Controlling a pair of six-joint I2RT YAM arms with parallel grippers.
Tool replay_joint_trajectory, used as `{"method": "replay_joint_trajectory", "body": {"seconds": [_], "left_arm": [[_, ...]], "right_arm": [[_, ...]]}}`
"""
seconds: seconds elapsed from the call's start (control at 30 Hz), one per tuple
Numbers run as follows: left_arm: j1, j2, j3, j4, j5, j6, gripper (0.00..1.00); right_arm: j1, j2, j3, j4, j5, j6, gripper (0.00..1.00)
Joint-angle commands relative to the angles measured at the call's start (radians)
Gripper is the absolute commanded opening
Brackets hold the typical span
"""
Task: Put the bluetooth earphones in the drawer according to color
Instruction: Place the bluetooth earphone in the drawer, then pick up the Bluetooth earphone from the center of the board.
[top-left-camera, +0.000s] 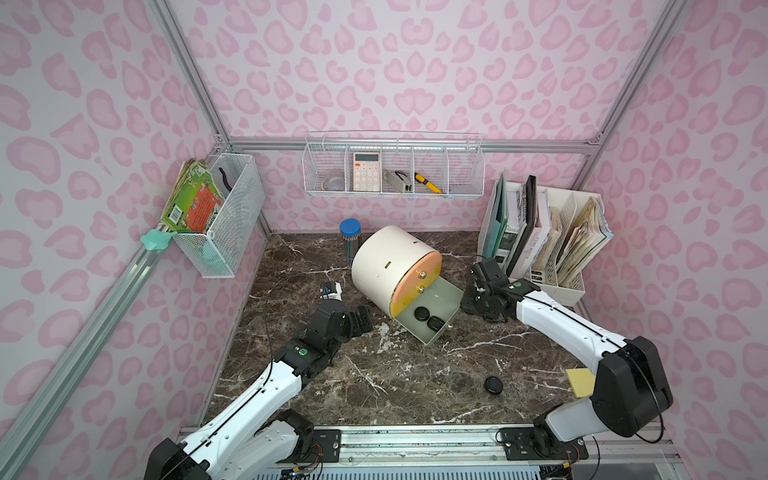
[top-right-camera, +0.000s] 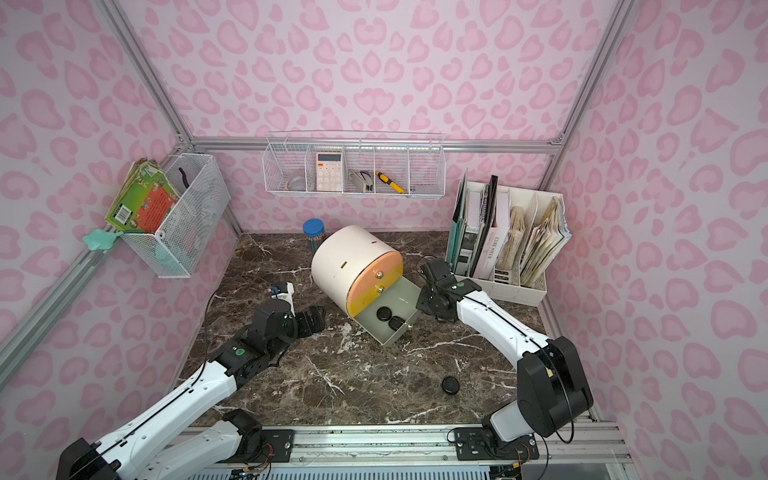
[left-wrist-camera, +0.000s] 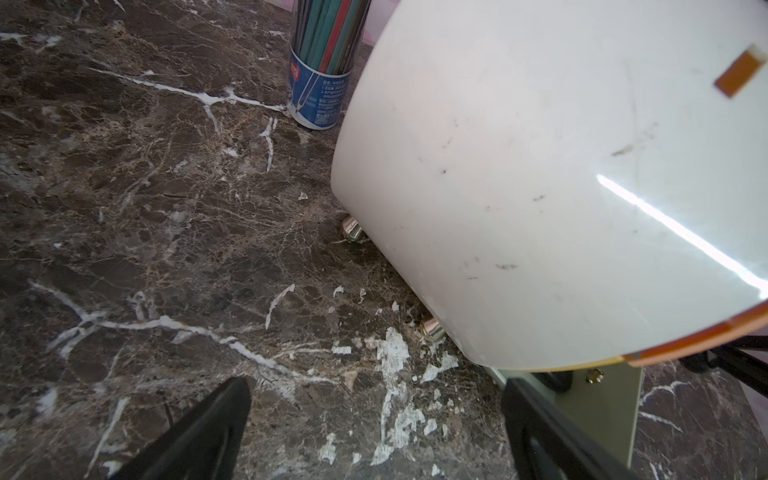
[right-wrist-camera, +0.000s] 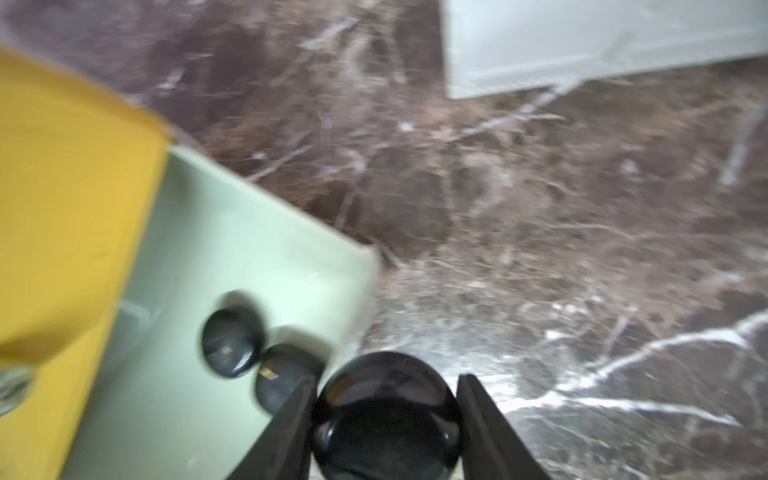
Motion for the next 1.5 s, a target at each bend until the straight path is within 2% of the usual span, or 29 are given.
{"method": "replay_joint_trajectory", "body": {"seconds": [0.0,0.1,0.27,0.43,0.53,0.67,0.77,0.87,0.97,1.07,1.27,1.47], "left_arm": [[0.000,-0.005,0.007,0.005,-0.007,0.010,0.99],[0.000,-0.006,0.007,0.006,-0.006,0.011,0.99],[0.001,-0.006,0.008,0.004,-0.004,0.013,0.99],[-0.001,-0.004,0.013,0.003,0.007,0.019,0.99],[-0.028,-0.012,0.020,0.001,-0.010,0.042,0.99],[-0.070,-0.011,0.043,-0.013,-0.041,0.067,0.99],[-0.104,-0.014,0.053,-0.013,-0.043,0.082,0.99],[-0.146,-0.021,0.075,-0.020,-0.026,0.099,0.99],[-0.187,-0.013,0.090,-0.010,0.003,0.115,0.99],[-0.230,0.026,0.111,0.023,0.066,0.134,0.98],[-0.386,0.192,0.251,-0.035,0.054,0.131,0.98],[-0.549,0.422,0.457,-0.121,0.018,0.127,0.98]], "right_arm": [[0.025,0.009,0.025,0.052,-0.057,-0.057,0.44],[0.044,0.020,0.020,0.137,-0.148,-0.090,0.44],[0.058,0.050,0.028,0.162,-0.140,-0.102,0.53],[0.059,0.062,0.025,0.172,-0.165,-0.122,0.76],[0.058,0.050,0.021,0.169,-0.161,-0.132,0.86],[0.057,0.005,0.007,0.170,-0.148,-0.148,0.91],[0.052,-0.054,-0.024,0.175,-0.113,-0.167,0.98],[0.044,-0.139,-0.071,0.181,-0.062,-0.192,0.98],[0.029,-0.240,-0.135,0.180,0.046,-0.178,0.98],[-0.008,-0.366,-0.214,0.207,0.118,-0.170,0.98],[-0.151,-0.650,-0.406,0.344,0.034,-0.189,0.98],[-0.268,-0.873,-0.538,0.383,0.046,-0.167,0.98]]}}
